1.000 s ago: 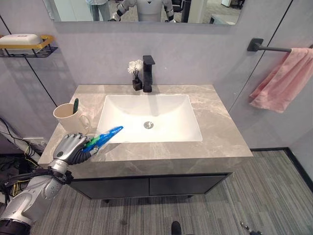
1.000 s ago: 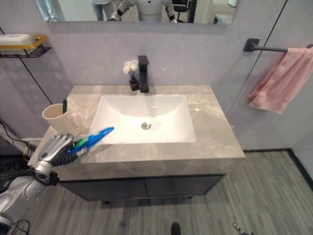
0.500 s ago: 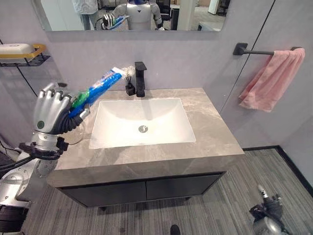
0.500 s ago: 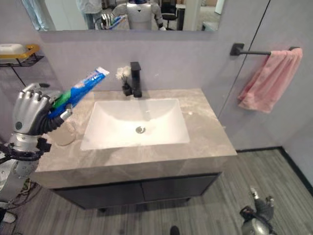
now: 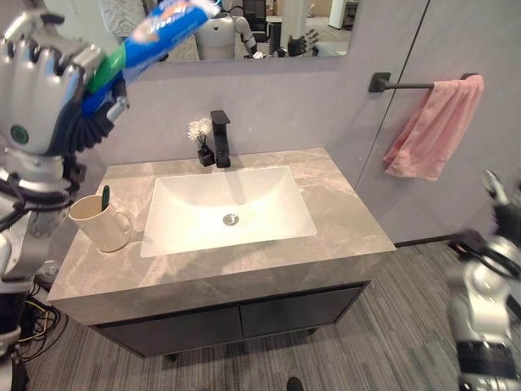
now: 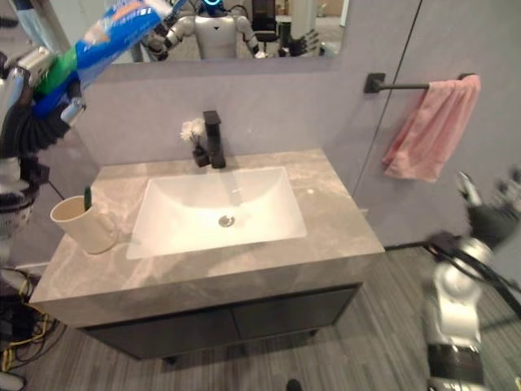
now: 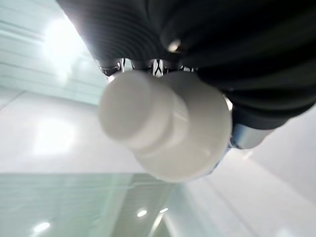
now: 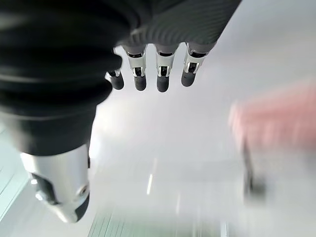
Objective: Put brush and paste in cup on sink, flatten towel.
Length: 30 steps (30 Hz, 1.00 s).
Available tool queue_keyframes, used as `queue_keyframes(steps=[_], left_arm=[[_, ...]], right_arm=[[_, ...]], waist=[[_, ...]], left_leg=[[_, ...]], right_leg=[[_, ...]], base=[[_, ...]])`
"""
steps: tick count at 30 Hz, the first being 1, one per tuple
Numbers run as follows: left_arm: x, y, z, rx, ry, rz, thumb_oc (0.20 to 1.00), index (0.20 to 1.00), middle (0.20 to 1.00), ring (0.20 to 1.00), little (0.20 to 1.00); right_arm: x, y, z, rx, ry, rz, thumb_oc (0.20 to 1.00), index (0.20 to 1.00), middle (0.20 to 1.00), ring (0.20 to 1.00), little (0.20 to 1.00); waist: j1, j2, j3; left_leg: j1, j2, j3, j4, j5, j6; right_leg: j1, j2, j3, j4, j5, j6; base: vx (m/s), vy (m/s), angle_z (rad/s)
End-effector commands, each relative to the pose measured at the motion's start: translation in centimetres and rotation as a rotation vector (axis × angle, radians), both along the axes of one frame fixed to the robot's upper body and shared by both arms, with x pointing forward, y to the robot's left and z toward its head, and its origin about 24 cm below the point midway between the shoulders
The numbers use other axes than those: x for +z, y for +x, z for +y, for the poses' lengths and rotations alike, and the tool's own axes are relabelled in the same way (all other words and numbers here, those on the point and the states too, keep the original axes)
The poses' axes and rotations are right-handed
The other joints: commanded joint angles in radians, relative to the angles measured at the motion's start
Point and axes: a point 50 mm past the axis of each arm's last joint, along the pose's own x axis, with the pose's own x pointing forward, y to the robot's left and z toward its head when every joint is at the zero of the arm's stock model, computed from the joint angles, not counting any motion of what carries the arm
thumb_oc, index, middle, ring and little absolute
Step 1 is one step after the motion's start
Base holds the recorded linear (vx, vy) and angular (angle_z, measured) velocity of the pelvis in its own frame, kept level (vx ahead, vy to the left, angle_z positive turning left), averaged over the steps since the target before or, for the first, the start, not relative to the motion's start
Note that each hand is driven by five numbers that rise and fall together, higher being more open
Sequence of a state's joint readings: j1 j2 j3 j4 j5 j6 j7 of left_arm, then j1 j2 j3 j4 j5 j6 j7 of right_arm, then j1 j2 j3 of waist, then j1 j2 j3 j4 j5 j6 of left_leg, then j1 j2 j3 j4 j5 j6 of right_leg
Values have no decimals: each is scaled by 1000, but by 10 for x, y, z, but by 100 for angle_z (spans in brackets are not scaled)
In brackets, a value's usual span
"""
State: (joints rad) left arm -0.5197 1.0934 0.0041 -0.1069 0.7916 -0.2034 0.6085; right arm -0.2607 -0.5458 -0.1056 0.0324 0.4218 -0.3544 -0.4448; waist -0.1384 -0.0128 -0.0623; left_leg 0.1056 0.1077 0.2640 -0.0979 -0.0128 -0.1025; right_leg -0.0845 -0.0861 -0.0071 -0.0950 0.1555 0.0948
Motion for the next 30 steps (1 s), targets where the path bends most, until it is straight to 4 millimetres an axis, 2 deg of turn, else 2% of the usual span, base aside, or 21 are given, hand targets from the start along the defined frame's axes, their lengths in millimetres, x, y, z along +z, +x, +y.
queue_keyframes(steps=[1,3,5,6,7,8,9,11,18,19,25,30], left_arm=[[42,-5,0,2,1,-100,200,200,200,200,200],[49,-2,-6,-17,15,-91,200,200,200,200,200],[54,2,-13,-39,25,-78,200,200,200,200,200],[55,3,-13,-38,25,-79,200,200,200,200,200],[60,4,-20,-58,43,-76,200,200,200,200,200],[62,6,-24,-73,39,-65,200,200,200,200,200],[62,6,-24,-72,40,-65,200,200,200,200,200],[63,8,-33,-96,67,-49,200,200,200,200,200],[72,7,-41,-109,110,-69,200,200,200,200,200],[72,9,-41,-102,115,-73,200,200,200,200,200],[73,11,-43,-93,127,-87,200,200,200,200,200],[68,12,-49,-132,111,-99,200,200,200,200,200]], right_arm=[[57,14,10,202,-126,-128,1000,1000,1000,1000,1000],[73,22,32,336,-215,-129,1000,1000,1000,1000,1000],[81,31,57,505,-230,-123,1000,1000,1000,1000,1000],[83,32,57,510,-228,-125,1000,1000,1000,1000,1000],[92,37,75,628,-217,-138,1000,1000,1000,1000,1000],[95,39,98,800,-114,-167,1000,1000,1000,1000,1000],[96,40,98,805,-111,-169,1000,1000,1000,1000,1000],[98,41,127,984,-94,-159,1000,1000,1000,1000,1000],[102,43,185,1244,-60,-129,1000,1000,1000,1000,1000],[107,39,203,1316,-34,-157,1000,1000,1000,1000,1000],[115,37,214,1325,-1,-216,1000,1000,1000,1000,1000],[124,37,224,1330,103,-288,1000,1000,1000,1000,1000]], waist=[[2,2,-11],[9,-1,-12],[16,-3,-13],[15,-3,-11],[21,-5,-11],[31,-5,-13],[29,-6,-12],[37,-5,-12],[57,-5,-8],[70,-8,-3],[79,-13,1],[93,-27,5]], left_leg=[[-5,29,-13,11,-16,-12],[-7,30,-9,11,-6,-13],[-6,31,-8,11,-3,-15],[-6,31,-7,11,-3,-15],[-7,33,-8,11,1,-19],[-7,34,-10,11,3,-20],[-8,34,-10,11,3,-20],[-7,34,-12,11,5,-21],[-11,33,-23,11,10,-23],[-15,29,-30,11,12,-21],[-24,26,-38,11,12,-20],[-35,26,-50,11,11,-16]], right_leg=[[86,-85,-9,8,-87,115],[81,-84,-5,8,-79,113],[81,-83,-5,8,-78,112],[81,-82,-4,8,-78,112],[82,-82,-5,8,-78,111],[84,-82,-10,8,-79,109],[84,-82,-10,8,-80,109],[88,-82,-14,8,-81,107],[96,-87,-28,8,-84,104],[100,-88,-37,8,-86,101],[99,-90,-47,8,-87,101],[97,-90,-55,8,-90,100]], base=[[0,0,0],[-22,-6,-3],[0,-4,-2],[-3,-9,-9],[-4,-5,-9],[-4,-5,-7],[0,0,0],[0,0,0],[6,2,2],[24,12,12],[15,8,8],[26,2,5]])
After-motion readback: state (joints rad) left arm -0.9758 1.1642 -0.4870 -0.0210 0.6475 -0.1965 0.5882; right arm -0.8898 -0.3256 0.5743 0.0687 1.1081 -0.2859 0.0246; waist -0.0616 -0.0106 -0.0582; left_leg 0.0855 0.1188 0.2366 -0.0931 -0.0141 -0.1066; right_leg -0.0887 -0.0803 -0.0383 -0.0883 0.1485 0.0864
